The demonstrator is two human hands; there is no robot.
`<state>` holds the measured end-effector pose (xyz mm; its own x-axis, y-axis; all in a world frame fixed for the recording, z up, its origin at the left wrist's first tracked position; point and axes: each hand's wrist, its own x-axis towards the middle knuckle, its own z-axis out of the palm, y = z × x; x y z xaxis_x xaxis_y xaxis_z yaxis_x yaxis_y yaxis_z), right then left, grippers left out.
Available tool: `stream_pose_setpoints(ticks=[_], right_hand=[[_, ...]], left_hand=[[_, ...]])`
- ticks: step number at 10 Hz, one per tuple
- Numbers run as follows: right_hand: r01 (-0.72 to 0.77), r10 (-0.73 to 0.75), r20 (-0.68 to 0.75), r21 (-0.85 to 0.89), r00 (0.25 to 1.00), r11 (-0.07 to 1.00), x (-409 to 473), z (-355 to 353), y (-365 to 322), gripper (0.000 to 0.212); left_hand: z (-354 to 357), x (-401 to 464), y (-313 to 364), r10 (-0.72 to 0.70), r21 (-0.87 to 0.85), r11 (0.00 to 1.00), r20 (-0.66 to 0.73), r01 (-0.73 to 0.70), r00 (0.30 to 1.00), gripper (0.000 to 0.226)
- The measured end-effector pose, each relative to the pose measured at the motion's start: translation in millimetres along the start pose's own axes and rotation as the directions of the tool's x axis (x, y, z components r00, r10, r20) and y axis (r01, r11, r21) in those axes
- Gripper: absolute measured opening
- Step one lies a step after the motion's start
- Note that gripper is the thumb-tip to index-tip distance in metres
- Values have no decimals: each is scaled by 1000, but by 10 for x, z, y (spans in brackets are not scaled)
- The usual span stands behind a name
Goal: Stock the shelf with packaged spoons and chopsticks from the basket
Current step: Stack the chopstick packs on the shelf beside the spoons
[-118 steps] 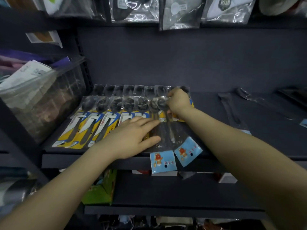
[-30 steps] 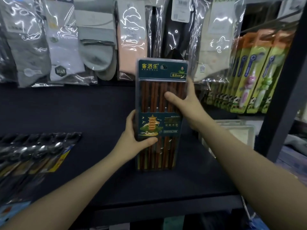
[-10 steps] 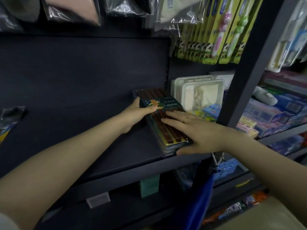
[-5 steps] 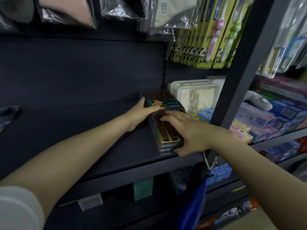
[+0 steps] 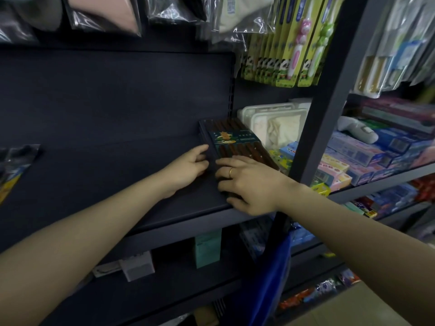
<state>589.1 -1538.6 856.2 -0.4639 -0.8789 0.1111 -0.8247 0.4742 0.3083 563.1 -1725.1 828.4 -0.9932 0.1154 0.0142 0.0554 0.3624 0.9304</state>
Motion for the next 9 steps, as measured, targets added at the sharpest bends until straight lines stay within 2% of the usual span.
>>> stream_pose_setpoints(ticks=[2,5,6,7,8,9], right_hand=[[56,-57,-27,-42,998,998,-93,29,-20,37],[110,-112,-52,-42,992,993,-141,64,4,32],[76,-74,-59,34,995,996,-122,53,4,34],[-26,57,-155,192,986,981,-109,46,-11,44],[-317,364,-202,231,909,920,-79,20,-34,66],[-462,534,-203,314,821,830,-73,-23,-156,77]], left_hand=[[24,-137,-14,52,163,985,31,-57,998,53],[51,-205,40,78,255,963,36,-85,996,54],[-31,-268,63,137,367,924,-57,-107,989,52],[-213,-406,88,240,552,823,-132,-130,962,46],[-356,-634,81,295,597,791,-175,-137,939,42],[-448,-933,135,366,633,755,-191,-171,911,40]])
